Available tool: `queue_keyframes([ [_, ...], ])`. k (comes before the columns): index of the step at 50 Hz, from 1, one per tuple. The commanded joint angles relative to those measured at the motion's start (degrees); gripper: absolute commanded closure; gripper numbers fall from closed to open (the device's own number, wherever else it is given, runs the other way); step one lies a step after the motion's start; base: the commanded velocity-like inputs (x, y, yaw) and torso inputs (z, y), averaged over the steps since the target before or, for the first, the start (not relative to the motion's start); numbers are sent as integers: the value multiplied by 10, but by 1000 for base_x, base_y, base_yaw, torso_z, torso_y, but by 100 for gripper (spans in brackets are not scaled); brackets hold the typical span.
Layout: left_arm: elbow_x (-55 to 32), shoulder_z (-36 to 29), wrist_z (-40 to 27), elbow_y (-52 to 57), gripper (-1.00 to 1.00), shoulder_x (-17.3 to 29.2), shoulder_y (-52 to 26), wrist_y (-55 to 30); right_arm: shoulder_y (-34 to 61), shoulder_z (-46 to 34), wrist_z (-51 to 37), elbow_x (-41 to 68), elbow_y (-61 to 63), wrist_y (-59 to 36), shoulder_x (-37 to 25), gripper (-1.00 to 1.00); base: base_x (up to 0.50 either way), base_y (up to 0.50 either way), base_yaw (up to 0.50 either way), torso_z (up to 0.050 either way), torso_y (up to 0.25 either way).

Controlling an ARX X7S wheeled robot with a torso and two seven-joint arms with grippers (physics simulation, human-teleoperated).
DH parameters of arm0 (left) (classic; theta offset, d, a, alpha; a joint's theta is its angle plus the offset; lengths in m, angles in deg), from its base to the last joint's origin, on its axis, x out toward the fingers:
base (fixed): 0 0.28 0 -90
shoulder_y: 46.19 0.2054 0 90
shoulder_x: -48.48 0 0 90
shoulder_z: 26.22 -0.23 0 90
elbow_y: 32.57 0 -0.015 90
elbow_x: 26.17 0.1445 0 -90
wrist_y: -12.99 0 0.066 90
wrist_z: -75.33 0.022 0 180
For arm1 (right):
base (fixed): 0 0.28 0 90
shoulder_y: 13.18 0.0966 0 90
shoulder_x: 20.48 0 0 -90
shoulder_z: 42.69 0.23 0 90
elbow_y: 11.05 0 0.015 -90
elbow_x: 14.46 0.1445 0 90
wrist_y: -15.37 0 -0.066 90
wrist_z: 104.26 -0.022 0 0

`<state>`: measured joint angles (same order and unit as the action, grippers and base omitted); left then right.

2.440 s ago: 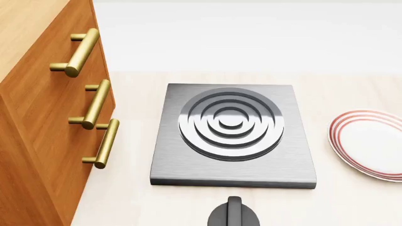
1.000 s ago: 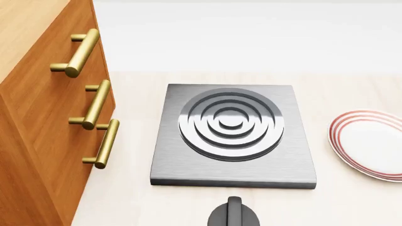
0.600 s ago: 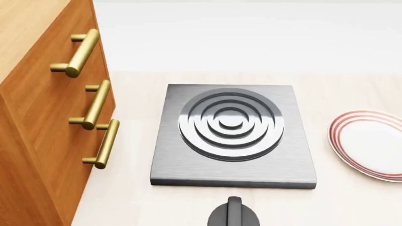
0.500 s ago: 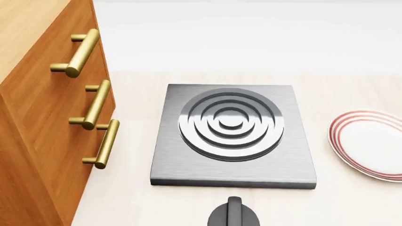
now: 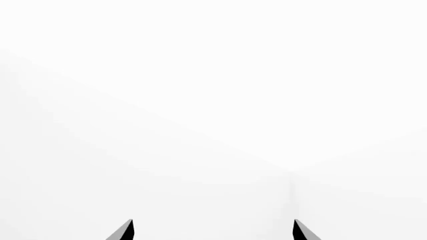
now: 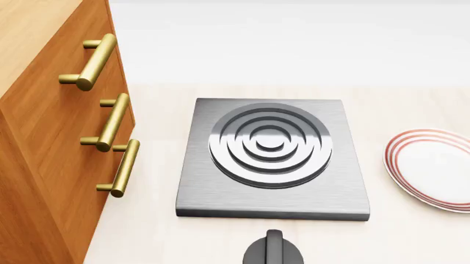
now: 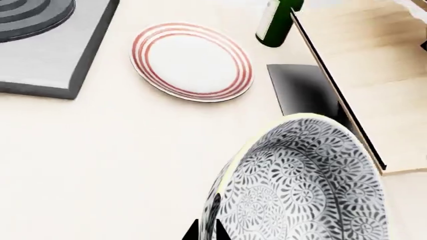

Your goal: Put the bowl on the stove.

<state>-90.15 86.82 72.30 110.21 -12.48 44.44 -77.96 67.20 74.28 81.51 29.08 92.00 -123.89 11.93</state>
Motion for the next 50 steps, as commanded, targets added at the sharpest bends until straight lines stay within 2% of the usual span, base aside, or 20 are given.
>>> queue_keyframes([
  [1, 13, 6, 5, -8, -100, -7, -3, -3, 152, -71, 47, 42, 29, -9, -79, 100, 0, 0, 0, 0, 0],
  [4, 13, 5, 4, -9, -100, -8, -3, -3, 254, -156, 76, 46, 27, 0, -95, 100, 0, 0, 0, 0, 0],
  [7, 14, 3, 4, -10, -100, -8, -3, -3, 359, -232, 85, 38, 9, -18, -85, 100, 0, 0, 0, 0, 0],
  [9, 11, 5, 3, -10, -100, -7, -4, -2, 449, -301, 109, 9, -4, -26, -67, 100, 0, 0, 0, 0, 0],
  [11, 12, 3, 3, -11, -100, -7, -4, -3, 519, -335, 124, 4, -20, -41, -40, 100, 0, 0, 0, 0, 0],
  [19, 15, -4, 4, -12, -100, -8, -5, -4, 684, -459, 182, -73, -81, -38, 43, 100, 0, 0, 0, 0, 0],
  [29, 15, -7, 3, -12, -100, -8, -5, -3, 786, -526, 205, -134, -166, -10, 124, 100, 0, 0, 0, 0, 0],
  [50, 12, -16, 0, -13, -100, -3, -7, -6, 847, -557, 199, -170, -294, 57, 250, 100, 0, 0, 0, 0, 0],
])
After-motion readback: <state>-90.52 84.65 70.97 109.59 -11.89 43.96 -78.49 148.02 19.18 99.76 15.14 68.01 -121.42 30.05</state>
